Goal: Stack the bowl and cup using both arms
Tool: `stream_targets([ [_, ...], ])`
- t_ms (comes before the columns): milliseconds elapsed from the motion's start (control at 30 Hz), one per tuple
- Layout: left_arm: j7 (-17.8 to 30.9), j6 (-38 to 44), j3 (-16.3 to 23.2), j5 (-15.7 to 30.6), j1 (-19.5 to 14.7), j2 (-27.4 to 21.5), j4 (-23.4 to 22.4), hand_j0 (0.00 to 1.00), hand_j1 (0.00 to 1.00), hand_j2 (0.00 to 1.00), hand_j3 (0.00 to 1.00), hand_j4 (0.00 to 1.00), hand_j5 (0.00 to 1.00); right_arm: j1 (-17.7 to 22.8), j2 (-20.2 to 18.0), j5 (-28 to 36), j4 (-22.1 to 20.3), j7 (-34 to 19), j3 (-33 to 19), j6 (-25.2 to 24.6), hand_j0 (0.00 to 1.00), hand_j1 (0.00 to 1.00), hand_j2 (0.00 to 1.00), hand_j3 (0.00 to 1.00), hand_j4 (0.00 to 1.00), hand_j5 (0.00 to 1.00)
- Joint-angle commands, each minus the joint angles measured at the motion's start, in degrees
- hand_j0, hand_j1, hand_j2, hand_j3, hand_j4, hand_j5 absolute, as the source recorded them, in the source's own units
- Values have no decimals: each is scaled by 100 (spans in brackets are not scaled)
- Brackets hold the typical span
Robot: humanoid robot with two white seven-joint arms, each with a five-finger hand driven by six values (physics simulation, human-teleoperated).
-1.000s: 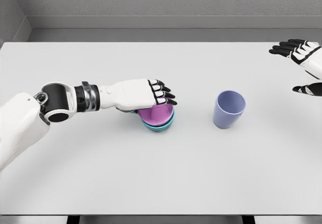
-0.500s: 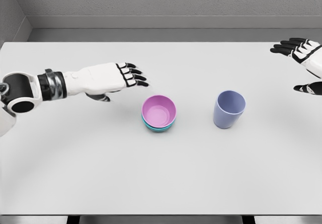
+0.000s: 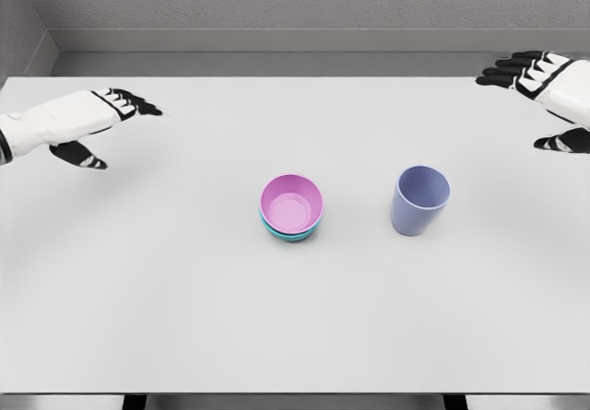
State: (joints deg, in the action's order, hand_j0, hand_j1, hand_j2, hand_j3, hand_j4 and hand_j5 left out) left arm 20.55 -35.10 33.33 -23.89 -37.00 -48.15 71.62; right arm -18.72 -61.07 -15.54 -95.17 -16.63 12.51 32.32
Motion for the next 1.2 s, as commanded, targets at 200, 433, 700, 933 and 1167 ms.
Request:
stream_targets([
  [200, 10, 10, -46, 77, 0, -19, -69, 100, 100, 100, 100, 100, 100, -1196, 692, -19, 77, -1837, 1297, -490, 100, 100, 100, 100, 100, 100],
  [433, 28, 10, -37, 60, 8, 7, -78, 100, 100, 100, 100, 100, 100, -1486, 895, -28, 235, -1837, 2009, -490, 100, 100, 100, 100, 100, 100],
  [700, 28, 10, -37, 60, 8, 7, -95, 100, 100, 100, 100, 100, 100, -1627, 947, -28, 244, -1837, 2141, -481, 100, 100, 100, 100, 100, 100],
  [933, 28, 10, -28, 42, 8, 7, -104, 100, 100, 100, 100, 100, 100, -1618, 982, -28, 385, -1837, 2387, -481, 100, 100, 100, 100, 100, 100],
  [1167, 28, 10, -28, 34, 17, 7, -104, 100, 100, 100, 100, 100, 100, -1635, 1114, -28, 534, -1837, 2519, -481, 100, 100, 100, 100, 100, 100],
])
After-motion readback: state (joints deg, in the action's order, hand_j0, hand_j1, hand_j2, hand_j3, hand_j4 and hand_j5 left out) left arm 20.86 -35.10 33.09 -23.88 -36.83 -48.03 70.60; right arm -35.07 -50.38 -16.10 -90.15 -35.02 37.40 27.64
